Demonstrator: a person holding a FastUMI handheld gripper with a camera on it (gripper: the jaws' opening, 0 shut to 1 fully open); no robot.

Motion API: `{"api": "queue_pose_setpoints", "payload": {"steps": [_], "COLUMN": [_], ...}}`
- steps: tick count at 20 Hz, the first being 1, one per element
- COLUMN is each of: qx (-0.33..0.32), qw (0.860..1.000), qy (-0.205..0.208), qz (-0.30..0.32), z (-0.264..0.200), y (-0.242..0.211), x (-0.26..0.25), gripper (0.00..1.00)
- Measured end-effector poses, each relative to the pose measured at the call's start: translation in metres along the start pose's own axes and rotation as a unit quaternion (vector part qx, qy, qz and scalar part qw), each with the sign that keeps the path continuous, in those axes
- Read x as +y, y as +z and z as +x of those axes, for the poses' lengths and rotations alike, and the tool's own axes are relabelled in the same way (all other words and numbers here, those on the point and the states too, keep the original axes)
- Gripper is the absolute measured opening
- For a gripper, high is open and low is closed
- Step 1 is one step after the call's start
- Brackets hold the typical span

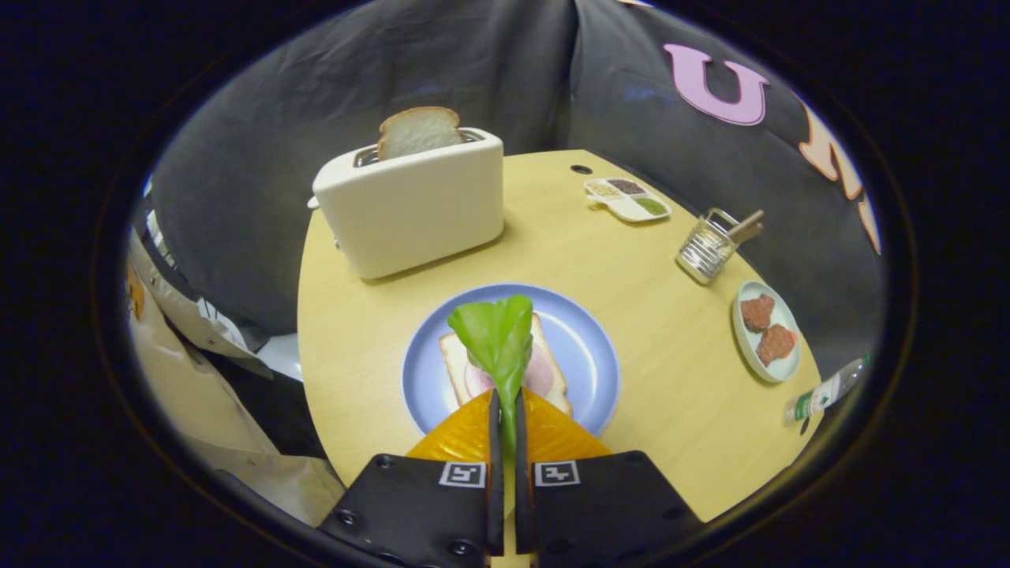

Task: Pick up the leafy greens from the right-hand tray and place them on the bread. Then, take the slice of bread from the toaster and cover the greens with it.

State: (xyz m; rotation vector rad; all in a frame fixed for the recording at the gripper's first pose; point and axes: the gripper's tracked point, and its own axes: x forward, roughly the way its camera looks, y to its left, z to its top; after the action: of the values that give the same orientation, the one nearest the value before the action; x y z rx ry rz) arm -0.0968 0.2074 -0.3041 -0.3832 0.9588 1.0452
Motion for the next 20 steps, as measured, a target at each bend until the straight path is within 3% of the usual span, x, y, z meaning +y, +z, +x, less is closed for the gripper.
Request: {"api": "queue_pose_setpoints", "payload": {"steps": [14,20], "qx": [0.006,0.024], "qw": [0.999,0.999], "qy": [0.052,0.025], "qz": [0.007,0.009], "z": [0.039,0.055], "y": [0.023,0.014], "x": [0.035,0.017], "gripper": [0.09,0.22]}}
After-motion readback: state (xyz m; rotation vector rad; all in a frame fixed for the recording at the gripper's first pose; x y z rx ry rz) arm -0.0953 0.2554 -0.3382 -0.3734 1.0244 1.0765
